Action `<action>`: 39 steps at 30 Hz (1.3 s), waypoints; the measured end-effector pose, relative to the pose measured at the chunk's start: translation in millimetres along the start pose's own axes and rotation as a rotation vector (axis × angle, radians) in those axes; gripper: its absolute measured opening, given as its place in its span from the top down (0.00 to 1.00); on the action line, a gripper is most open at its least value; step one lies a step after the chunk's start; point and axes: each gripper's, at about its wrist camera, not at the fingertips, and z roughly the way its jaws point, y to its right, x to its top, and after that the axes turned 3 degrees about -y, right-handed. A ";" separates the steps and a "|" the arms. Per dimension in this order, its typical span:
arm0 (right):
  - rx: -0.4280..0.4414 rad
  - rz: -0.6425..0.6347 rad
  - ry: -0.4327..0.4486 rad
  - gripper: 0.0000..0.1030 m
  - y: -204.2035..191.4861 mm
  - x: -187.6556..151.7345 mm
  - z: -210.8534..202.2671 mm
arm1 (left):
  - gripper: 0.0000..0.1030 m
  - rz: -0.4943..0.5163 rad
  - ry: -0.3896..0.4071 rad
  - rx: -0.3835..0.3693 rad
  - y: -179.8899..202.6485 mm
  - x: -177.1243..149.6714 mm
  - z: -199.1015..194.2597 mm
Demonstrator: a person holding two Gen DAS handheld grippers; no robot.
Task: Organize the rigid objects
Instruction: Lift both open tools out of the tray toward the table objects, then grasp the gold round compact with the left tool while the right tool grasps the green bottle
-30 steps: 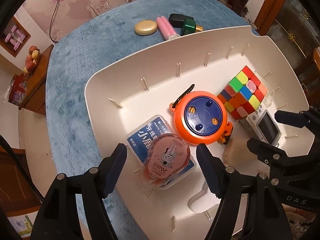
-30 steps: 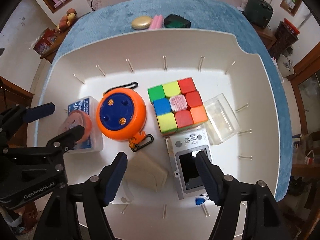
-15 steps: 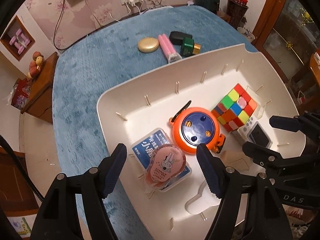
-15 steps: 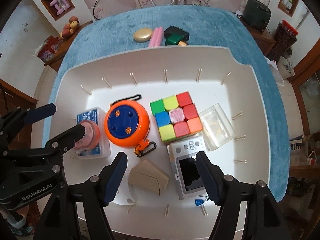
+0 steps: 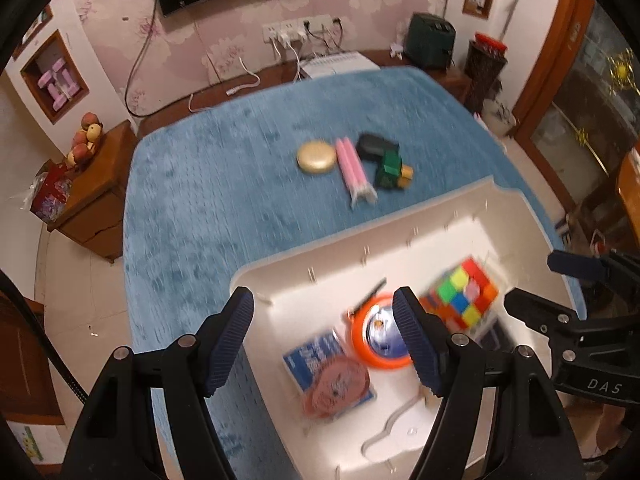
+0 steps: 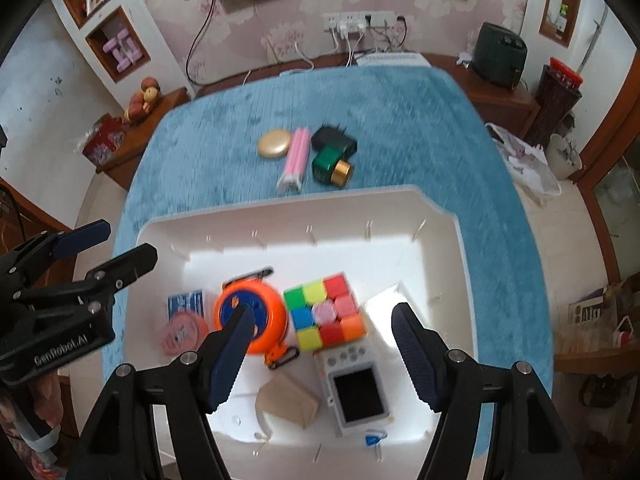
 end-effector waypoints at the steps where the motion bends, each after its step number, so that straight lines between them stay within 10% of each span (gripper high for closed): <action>1: -0.003 -0.003 0.009 0.30 1.8 5.0 -1.0 | 0.27 -0.005 0.010 0.003 -1.4 6.4 0.0; 18: -0.011 -0.167 -0.013 0.30 27.0 90.3 42.8 | 0.27 0.038 -0.046 0.039 -16.7 86.4 54.1; 39: 0.142 -0.514 -0.304 0.32 18.1 158.3 167.2 | 0.27 0.146 -0.324 0.031 -14.8 144.2 183.6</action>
